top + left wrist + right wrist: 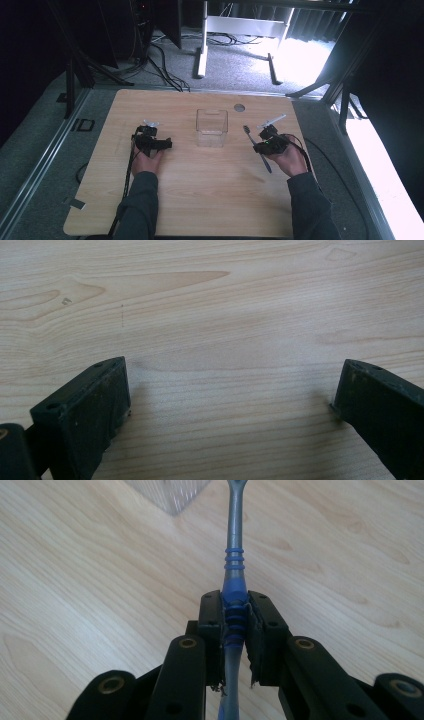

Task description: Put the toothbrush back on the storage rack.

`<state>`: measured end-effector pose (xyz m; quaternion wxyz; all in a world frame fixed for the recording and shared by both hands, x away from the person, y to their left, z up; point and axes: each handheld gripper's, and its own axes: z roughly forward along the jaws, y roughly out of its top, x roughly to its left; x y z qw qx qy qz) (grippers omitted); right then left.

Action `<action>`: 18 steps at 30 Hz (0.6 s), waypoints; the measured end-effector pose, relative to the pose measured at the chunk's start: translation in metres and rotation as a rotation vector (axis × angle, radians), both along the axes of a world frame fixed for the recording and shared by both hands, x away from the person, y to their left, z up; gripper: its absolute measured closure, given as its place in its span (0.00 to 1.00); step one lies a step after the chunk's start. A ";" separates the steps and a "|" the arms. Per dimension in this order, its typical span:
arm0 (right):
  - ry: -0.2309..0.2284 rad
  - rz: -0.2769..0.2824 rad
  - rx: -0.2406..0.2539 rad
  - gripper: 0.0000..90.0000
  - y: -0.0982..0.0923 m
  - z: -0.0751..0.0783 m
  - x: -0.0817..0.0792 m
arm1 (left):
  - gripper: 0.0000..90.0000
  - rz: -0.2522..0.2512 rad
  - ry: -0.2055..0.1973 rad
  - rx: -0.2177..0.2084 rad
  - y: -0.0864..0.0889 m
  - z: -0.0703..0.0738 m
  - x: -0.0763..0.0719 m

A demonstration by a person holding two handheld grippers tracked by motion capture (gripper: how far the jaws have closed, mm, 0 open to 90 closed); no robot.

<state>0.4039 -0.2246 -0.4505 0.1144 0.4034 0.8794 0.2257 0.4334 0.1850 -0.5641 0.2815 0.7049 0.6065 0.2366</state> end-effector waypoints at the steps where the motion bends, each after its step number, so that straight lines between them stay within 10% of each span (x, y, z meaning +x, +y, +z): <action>1: -0.005 -0.001 0.011 0.87 0.000 0.001 0.001 | 0.02 0.000 0.000 0.000 0.000 0.000 0.000; 18: -0.067 -0.024 0.092 0.87 0.001 0.008 0.004 | 0.02 0.000 0.000 0.000 0.000 0.000 0.000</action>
